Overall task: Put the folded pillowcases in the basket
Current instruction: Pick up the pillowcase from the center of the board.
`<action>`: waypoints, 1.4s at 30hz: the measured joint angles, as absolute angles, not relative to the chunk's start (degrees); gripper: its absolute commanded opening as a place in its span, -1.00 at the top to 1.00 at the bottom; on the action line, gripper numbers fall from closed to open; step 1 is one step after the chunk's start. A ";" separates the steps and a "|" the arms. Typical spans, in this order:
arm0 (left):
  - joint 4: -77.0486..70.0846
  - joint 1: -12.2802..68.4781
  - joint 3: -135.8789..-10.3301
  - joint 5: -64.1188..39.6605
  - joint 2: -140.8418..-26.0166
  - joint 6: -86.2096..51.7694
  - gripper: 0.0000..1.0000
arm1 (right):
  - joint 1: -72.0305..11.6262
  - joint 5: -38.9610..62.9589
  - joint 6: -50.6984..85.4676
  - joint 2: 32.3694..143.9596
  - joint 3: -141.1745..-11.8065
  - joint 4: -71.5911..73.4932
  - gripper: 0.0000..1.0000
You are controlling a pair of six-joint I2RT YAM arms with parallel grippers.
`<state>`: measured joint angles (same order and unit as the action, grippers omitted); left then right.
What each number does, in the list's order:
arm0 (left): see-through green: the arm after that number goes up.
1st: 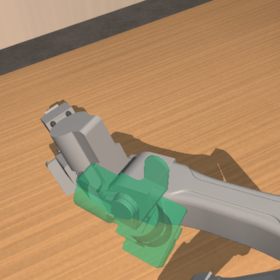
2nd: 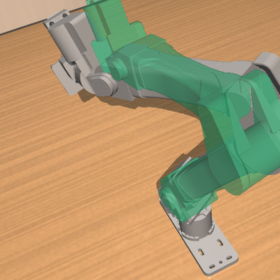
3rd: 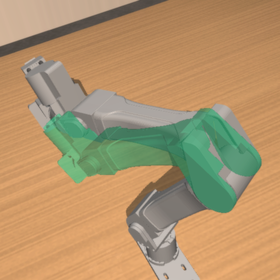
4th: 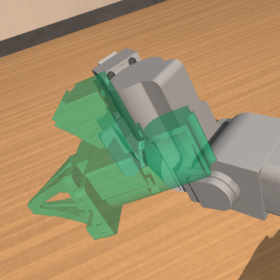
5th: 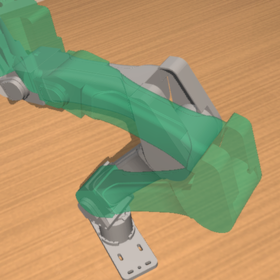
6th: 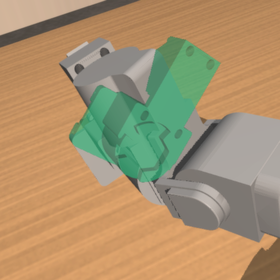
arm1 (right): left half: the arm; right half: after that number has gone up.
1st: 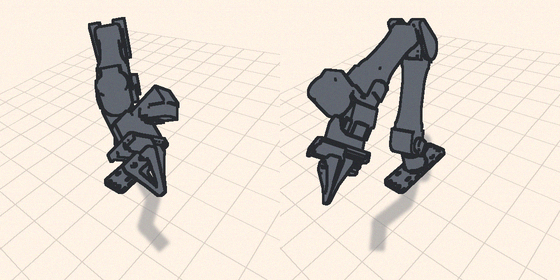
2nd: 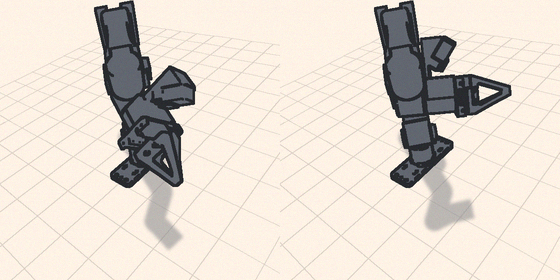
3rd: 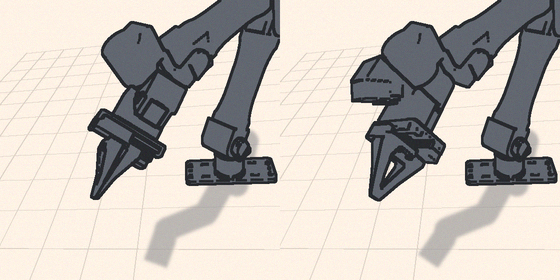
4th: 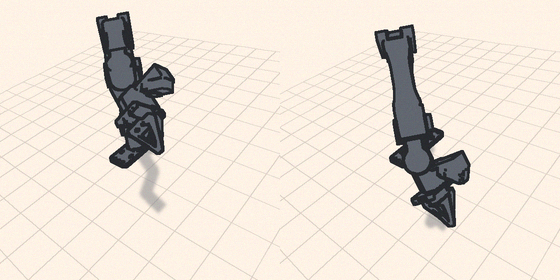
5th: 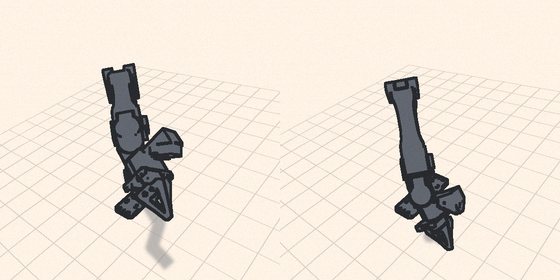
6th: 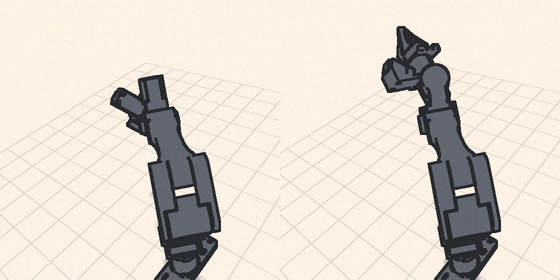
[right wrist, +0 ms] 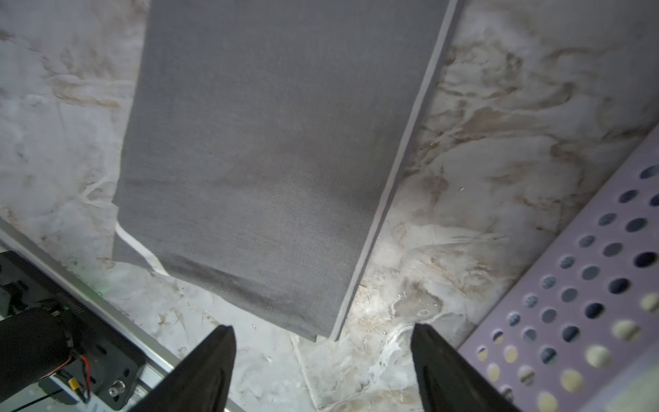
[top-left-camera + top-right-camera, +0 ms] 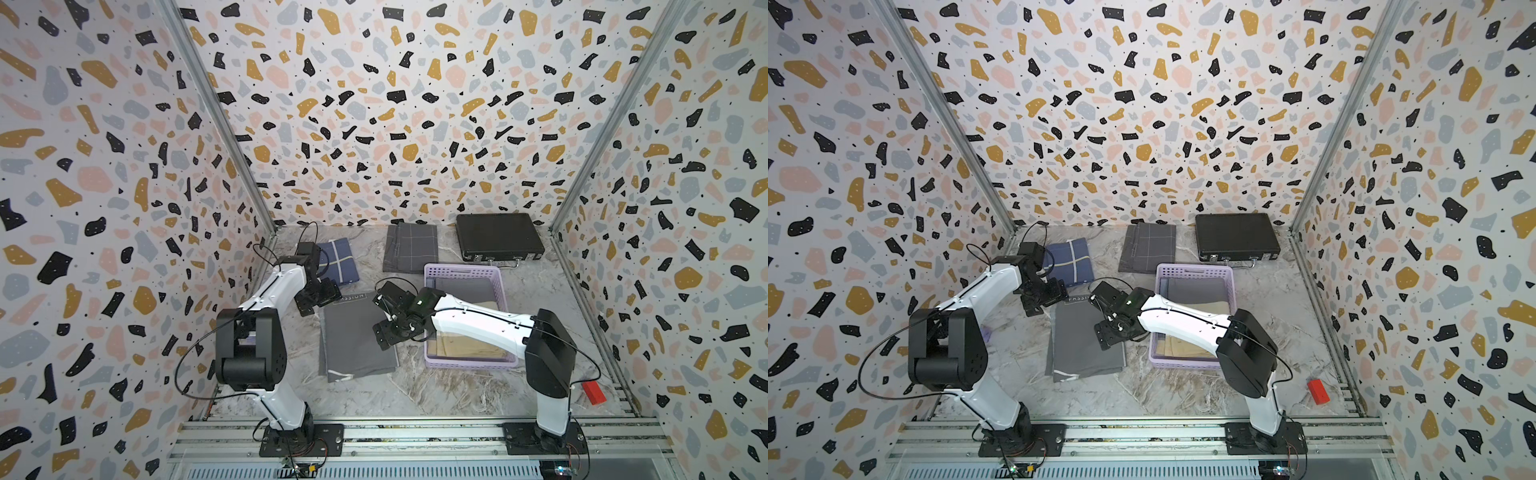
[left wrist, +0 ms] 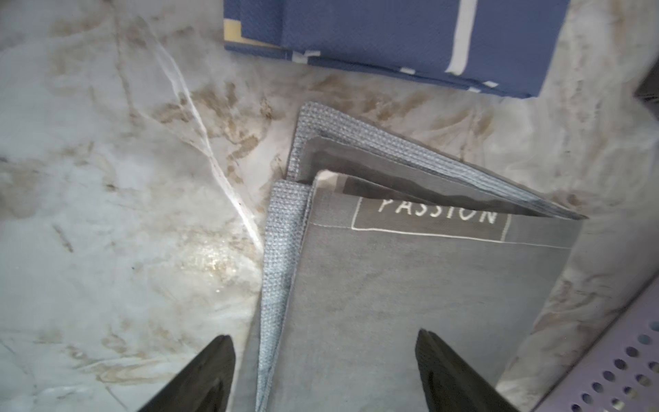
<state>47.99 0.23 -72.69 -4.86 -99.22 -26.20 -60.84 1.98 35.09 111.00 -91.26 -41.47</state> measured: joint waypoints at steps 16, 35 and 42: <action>47.13 -0.91 -81.32 -6.96 -115.33 -19.99 -0.46 | -60.82 7.79 40.60 112.20 -80.34 -33.26 -0.63; 47.79 -0.60 -82.76 -7.42 -116.57 -19.70 0.49 | -60.82 14.50 43.27 112.99 -76.44 -25.98 0.21; 47.72 -0.25 -82.76 -7.44 -116.42 -19.92 0.82 | -60.75 14.46 43.64 113.43 -77.10 -25.85 0.97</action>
